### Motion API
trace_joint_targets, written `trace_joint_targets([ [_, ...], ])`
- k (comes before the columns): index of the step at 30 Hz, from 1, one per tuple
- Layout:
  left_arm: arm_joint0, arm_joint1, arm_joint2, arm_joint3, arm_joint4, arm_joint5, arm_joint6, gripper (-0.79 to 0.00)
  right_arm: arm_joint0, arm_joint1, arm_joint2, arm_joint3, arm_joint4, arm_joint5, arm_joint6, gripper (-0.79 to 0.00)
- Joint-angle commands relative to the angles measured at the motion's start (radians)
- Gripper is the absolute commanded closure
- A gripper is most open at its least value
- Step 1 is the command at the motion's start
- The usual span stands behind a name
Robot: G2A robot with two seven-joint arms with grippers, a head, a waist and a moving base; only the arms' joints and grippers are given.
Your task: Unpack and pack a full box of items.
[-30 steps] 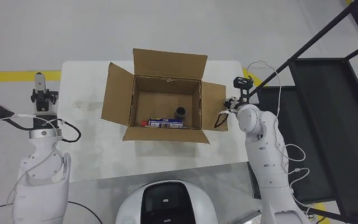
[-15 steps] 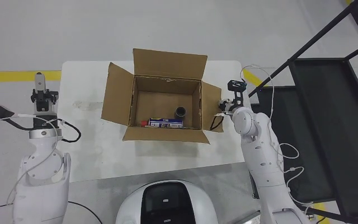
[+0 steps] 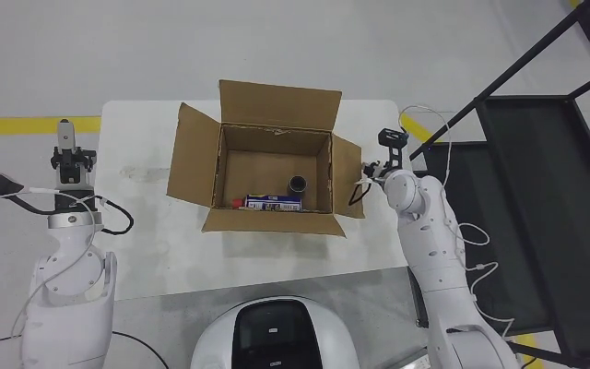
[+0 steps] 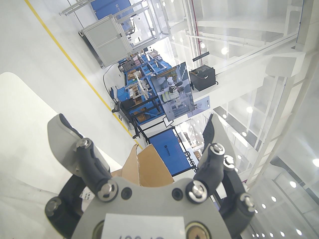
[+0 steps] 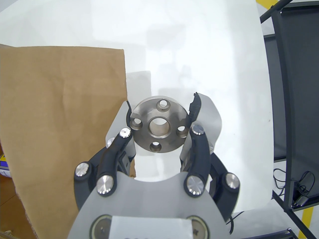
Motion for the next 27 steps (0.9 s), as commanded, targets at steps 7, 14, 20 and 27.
trace_joint_targets([
  [7, 0.0, 0.0, 0.0, 0.0, 0.0, 0.0, 0.0, -0.785, 0.045, 0.003, -0.001, 0.099, -0.021, 0.043, -0.041, 0.0],
  [14, 0.0, 0.0, 0.0, 0.0, 0.0, 0.0, 0.0, -0.785, 0.033, 0.0, -0.015, 0.142, 0.021, 0.038, -0.069, 0.0],
  [20, 0.0, 0.0, 0.0, 0.0, 0.0, 0.0, 0.0, -0.785, 0.021, 0.0, -0.014, 0.17, 0.057, 0.031, -0.098, 0.0],
  [27, 0.0, 0.0, 0.0, 0.0, 0.0, 0.0, 0.0, -0.785, 0.03, 0.001, -0.027, 0.209, 0.054, 0.037, -0.111, -0.332],
])
